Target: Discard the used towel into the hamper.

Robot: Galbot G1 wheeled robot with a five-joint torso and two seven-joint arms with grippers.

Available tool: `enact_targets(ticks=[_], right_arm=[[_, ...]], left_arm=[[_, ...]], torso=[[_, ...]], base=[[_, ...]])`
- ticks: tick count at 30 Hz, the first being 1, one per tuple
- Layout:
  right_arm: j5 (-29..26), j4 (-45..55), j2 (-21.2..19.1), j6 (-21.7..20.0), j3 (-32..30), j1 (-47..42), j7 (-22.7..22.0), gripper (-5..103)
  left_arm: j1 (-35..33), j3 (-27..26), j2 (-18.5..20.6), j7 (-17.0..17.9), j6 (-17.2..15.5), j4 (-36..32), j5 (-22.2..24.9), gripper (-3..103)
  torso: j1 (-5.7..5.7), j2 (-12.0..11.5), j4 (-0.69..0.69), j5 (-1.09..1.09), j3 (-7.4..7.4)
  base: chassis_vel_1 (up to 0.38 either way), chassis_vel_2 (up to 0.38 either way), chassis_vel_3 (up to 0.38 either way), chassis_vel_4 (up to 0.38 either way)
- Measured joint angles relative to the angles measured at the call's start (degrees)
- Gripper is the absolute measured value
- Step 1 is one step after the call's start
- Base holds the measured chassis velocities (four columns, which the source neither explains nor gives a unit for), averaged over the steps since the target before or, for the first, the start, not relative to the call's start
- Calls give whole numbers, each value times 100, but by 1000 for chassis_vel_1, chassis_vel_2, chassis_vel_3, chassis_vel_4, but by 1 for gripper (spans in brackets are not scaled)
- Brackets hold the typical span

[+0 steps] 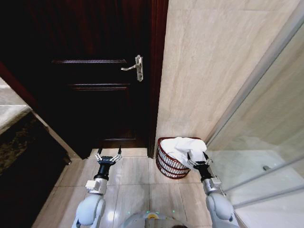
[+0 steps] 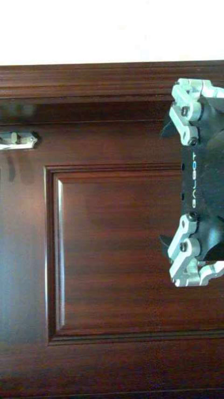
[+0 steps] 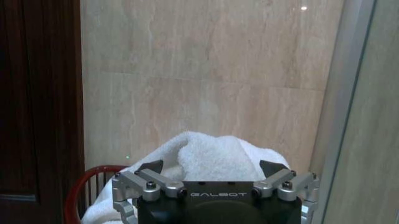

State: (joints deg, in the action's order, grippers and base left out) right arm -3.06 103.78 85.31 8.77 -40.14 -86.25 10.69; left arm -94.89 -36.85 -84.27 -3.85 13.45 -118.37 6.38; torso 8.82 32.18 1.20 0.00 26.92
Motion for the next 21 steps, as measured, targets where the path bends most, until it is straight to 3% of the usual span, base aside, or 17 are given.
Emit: enact_targets(ticks=[8,11,21], right_arm=[[-30,-260,12,-378,84,-21,42,100],[159,-828,104,-398,107,438,63,100],[358,-1307,83,-634,216,1343,-14,100]], left_arm=[[17,32,-24,-2,27,51,2,100],[47,59,-41,-4,51,98,-42,100],[39,-13,-48,-9,55,133,-73,100]], torso=[[-3,3,-1,-1,-1],[-2,3,1,1,0],[-1,3,2,-1,1]], base=[[0,0,0,0],[0,0,0,0],[0,0,0,0]])
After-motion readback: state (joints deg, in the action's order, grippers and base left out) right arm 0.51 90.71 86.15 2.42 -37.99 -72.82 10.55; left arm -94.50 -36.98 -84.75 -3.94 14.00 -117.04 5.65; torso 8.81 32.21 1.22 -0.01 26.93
